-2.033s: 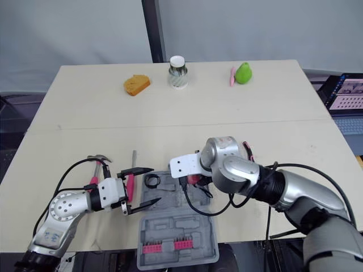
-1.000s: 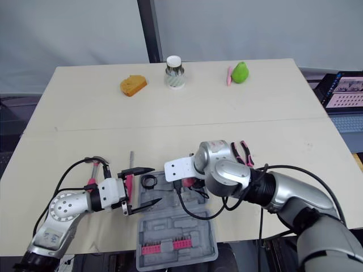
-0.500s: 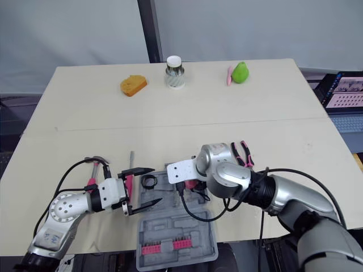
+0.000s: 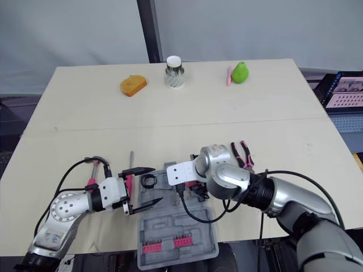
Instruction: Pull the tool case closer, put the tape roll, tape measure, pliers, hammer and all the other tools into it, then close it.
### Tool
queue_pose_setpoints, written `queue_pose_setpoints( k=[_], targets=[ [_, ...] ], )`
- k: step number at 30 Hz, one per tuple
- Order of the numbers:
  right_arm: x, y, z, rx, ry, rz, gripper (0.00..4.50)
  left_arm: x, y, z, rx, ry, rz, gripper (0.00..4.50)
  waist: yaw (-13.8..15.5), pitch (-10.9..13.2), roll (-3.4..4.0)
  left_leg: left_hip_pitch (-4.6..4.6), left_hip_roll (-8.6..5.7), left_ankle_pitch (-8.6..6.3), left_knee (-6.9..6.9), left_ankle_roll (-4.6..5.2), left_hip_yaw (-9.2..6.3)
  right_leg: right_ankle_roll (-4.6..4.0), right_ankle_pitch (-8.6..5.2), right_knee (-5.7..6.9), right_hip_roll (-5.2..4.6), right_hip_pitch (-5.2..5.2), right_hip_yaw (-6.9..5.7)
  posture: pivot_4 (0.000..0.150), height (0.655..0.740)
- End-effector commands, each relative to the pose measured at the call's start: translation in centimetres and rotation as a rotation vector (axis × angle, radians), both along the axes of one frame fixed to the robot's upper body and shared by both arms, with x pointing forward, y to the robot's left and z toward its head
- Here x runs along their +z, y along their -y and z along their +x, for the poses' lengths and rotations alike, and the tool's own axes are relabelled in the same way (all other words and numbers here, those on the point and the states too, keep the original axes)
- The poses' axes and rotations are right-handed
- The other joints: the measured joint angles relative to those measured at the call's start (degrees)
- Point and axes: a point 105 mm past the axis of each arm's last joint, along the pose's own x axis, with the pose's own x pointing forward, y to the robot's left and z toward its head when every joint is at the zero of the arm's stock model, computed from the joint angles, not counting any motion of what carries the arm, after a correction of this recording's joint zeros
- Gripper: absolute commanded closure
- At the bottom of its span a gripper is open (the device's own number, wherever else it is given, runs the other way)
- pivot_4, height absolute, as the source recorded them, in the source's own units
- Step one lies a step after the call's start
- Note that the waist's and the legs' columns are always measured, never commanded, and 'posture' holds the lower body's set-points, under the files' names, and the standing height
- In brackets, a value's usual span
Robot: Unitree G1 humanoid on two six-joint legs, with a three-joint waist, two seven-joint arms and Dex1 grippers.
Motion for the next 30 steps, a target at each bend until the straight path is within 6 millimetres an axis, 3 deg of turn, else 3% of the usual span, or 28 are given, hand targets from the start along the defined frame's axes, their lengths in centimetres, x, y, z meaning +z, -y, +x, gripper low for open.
queue_pose_setpoints(
  k=[1,10,15,18,24,30],
  targets=[
    [1.0,-0.3,0.5,0.001,0.043,0.031,0.03,0.8,0.7,-0.3,-0.022,0.037,-0.011,0.00,0.0,0.0,0.00,0.00,0.00,0.00,0.00,0.00,0.00,0.00,0.00,0.00,0.00,0.00,0.00,0.150,0.7400],
    [3.1,0.0,-0.4,-0.002,0.031,0.104,0.03,0.8,0.6,-0.2,-0.020,0.034,-0.018,0.00,0.0,0.0,0.00,0.00,0.00,0.00,0.00,0.00,0.00,0.00,0.00,0.00,0.00,0.00,0.00,0.150,0.7400],
    [5.2,-0.3,-2.4,0.024,-0.066,0.372,0.03,0.9,0.5,-0.3,-0.017,0.030,-0.020,0.00,0.2,0.0,-0.05,-0.01,-0.01,0.00,-0.01,0.00,-0.02,0.00,0.00,0.00,0.00,0.01,0.01,0.150,0.7400],
    [5.9,-0.1,-2.2,0.057,-0.071,0.602,0.03,0.9,0.3,-0.2,-0.015,0.030,-0.018,0.00,0.4,-0.1,-0.16,0.00,-0.02,0.00,-0.01,0.00,-0.03,0.00,0.00,-0.02,-0.01,0.05,0.01,0.150,0.7400],
    [5.0,1.4,-0.7,0.040,-0.062,0.870,2.79,1.1,0.2,-0.1,-0.017,0.036,-0.015,0.00,0.2,-0.1,-0.20,0.05,-0.01,0.00,-0.02,0.00,0.07,0.00,0.00,-0.04,-0.01,0.08,0.03,0.150,0.7400],
    [2.6,2.6,0.4,0.029,-0.055,0.906,2.79,1.2,0.0,-0.1,-0.012,0.042,-0.011,0.00,0.1,-0.1,-0.20,0.08,0.00,0.00,-0.02,0.00,0.06,0.00,0.00,-0.03,-0.01,0.09,0.01,0.150,0.7400]
  ],
)
